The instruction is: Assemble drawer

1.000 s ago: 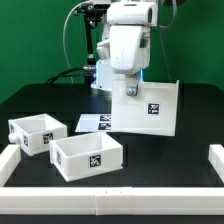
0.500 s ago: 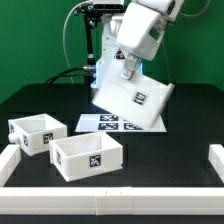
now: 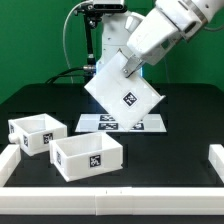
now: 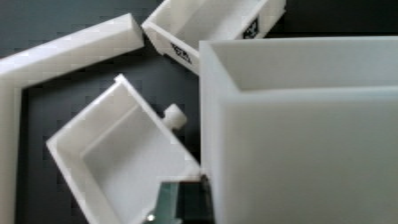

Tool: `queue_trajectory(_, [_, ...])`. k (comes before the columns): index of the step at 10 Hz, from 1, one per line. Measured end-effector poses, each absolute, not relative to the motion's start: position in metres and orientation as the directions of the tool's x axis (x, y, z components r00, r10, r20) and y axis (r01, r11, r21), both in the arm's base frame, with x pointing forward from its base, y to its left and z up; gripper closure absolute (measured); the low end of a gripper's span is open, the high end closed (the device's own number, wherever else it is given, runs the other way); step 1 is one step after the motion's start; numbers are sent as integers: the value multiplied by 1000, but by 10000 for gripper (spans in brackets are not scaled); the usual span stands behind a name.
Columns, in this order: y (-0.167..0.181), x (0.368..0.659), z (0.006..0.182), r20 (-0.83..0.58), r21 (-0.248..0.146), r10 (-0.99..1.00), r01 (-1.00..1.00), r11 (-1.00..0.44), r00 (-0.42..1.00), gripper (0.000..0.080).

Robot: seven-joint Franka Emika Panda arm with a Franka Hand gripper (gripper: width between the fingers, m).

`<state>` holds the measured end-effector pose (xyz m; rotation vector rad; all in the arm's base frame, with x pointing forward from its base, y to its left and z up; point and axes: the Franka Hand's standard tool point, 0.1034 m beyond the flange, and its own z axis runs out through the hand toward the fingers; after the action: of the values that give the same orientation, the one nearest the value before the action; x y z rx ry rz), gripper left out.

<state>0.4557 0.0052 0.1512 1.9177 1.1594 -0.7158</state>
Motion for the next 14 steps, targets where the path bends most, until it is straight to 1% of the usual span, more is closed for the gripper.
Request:
queue_trajectory(1, [17, 469, 151, -816, 361, 364, 888, -284, 448, 768])
queue_trajectory(2, [21, 478, 147, -826, 415, 274, 861, -295, 492, 768])
queue_trajectory(3, [22, 480, 138, -843, 450, 170, 842, -298, 511, 768])
queue_trajectory(4, [26, 488, 128, -846, 448, 160, 842, -300, 508, 768])
queue_trajectory(5, [29, 490, 128, -838, 447, 188, 842, -300, 512, 768])
queue_trajectory(8, [29, 488, 127, -841, 444, 186, 845, -299, 508, 768])
queue_trajectory(9, [31, 483, 128, -848, 448, 138, 831, -331, 512, 768])
queue_trajectory(10, [38, 489, 123, -843, 455, 128, 820, -346, 522, 768])
queue_trajectory(11, [46, 493, 123, -839, 468, 103, 806, -363, 534, 768])
queue_trajectory(13, [55, 498, 120, -821, 503, 68, 774, -384, 567, 768])
queue_trajectory(14, [55, 498, 118, -822, 501, 70, 777, -381, 565, 768])
